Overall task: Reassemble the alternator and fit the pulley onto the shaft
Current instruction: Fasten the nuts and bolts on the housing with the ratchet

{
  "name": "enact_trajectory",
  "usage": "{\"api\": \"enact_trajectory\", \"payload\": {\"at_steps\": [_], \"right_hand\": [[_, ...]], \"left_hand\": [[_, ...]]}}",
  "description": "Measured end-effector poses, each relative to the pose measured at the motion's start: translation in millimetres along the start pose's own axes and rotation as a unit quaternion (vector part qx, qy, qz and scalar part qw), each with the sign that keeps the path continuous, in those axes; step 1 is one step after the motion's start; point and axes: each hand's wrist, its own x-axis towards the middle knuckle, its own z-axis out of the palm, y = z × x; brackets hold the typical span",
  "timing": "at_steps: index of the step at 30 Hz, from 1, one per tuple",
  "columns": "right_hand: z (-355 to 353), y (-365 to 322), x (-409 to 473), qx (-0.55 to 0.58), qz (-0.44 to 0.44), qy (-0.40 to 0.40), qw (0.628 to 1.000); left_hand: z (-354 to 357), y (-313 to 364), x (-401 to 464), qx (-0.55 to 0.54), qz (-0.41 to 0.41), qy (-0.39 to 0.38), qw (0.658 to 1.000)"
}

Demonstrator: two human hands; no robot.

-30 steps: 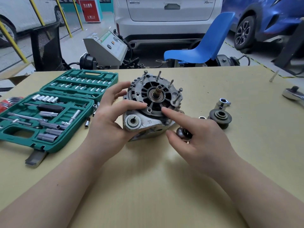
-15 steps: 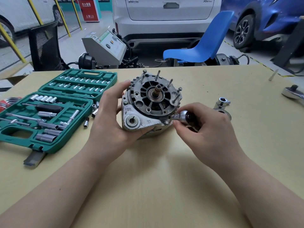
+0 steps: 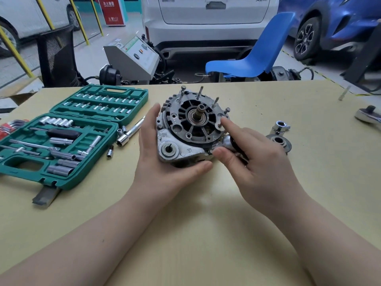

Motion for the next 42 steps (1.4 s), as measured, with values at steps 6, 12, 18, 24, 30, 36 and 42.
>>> {"api": "enact_trajectory", "payload": {"at_steps": [6,12,18,24,30,36,42], "right_hand": [[-2,-10,-5,0.005,-0.002,-0.040,0.999],[-5,-8,-2,0.016,-0.024,0.005,1.000],[-7,-2,5,-0.032,-0.106,0.022,0.994],[-10,5,7,-0.010,-0.128,-0.013,0.992],[-8,4,6,-0.004,-0.114,0.001,0.993],[-4,3,3,0.013,-0.084,0.027,0.996],[-4,3,4,0.007,-0.081,0.035,0.996]], "left_hand": [[11,2,6,0.048,0.012,0.062,0.997],[10,-5,6,0.072,0.003,0.079,0.994],[10,-12,8,0.050,0.011,0.078,0.996],[10,-14,7,0.048,0.007,0.079,0.996],[9,-16,7,0.051,-0.003,0.075,0.996],[9,-16,7,0.063,-0.003,0.077,0.995],[10,-16,8,0.064,-0.001,0.074,0.995]]}}
